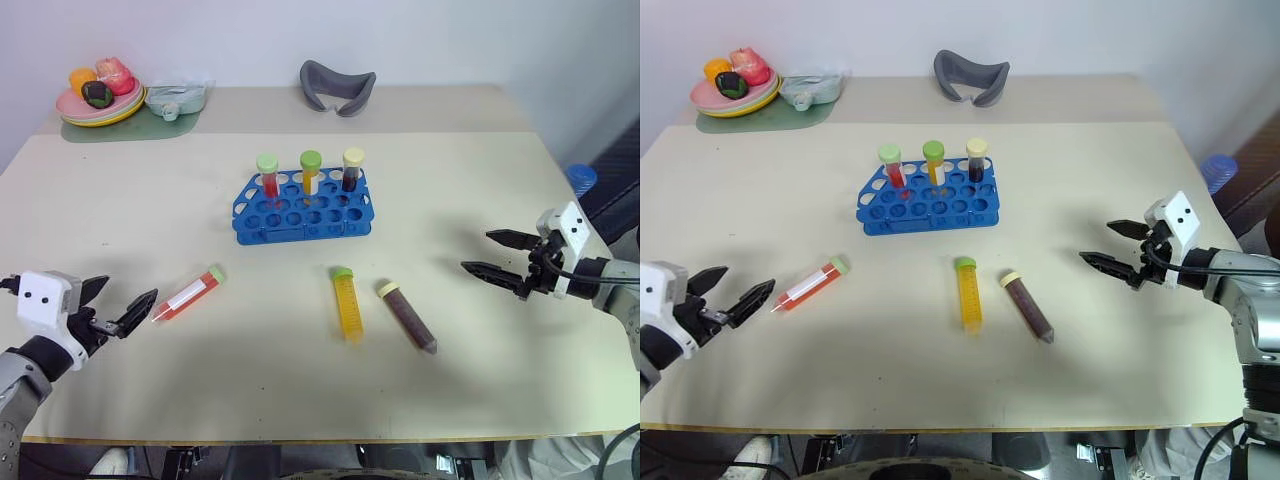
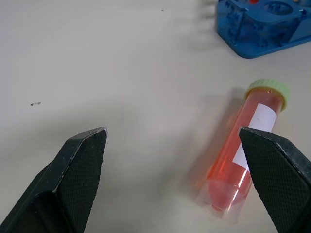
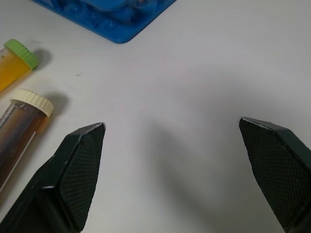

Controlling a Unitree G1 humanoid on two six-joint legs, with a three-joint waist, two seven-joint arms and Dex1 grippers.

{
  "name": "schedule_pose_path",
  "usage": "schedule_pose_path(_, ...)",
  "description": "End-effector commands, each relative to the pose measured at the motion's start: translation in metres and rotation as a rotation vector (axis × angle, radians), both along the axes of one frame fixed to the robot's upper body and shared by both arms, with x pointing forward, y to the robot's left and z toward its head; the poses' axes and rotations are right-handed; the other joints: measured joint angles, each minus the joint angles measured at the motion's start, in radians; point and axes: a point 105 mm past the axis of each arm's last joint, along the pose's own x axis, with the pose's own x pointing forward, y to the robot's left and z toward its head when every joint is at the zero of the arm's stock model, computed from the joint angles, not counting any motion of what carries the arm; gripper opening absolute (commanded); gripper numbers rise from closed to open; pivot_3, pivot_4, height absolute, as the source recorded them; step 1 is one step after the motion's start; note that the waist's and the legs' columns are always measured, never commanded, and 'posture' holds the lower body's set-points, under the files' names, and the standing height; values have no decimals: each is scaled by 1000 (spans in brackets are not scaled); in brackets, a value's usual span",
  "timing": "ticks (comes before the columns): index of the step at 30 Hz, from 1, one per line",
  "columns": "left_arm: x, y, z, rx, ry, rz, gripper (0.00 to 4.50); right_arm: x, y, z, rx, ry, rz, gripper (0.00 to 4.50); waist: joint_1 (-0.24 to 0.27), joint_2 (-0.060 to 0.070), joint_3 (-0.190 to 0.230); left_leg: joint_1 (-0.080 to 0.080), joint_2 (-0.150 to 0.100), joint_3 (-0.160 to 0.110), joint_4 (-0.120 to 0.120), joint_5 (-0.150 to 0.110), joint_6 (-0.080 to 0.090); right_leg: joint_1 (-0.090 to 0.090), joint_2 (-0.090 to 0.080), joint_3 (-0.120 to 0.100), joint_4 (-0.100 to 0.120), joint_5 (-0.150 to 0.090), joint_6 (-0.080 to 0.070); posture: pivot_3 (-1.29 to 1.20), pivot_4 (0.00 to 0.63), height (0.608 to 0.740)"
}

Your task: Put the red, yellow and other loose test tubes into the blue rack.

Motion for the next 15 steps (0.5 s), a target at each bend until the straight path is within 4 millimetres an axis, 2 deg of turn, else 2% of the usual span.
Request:
schedule_pose_path(1,-1,2,12,22,-40,5,4434,-1,8,8,-7,-31,31,4500,0,0,0,0,0,0,0,0,0,0,0,0,0,0,0,0,150,740)
schedule_pose_path(9,1,1,12,18,-47,5,4434,4,20,11,-9,-49,40,4500,0,0,0,0,0,0,0,0,0,0,0,0,0,0,0,0,150,740)
schedule_pose_path(13,6,-4,16,15,-66,-14,4434,5,29,13,-5,-60,33,4500,1,0,0,0,0,0,0,0,0,0,0,0,0,0,0,0,150,740)
schedule_pose_path(15,10,-14,18,10,-73,-56,4434,2,36,14,-16,-59,42,4500,1,0,0,0,0,0,0,0,0,0,0,0,0,0,0,0,150,740)
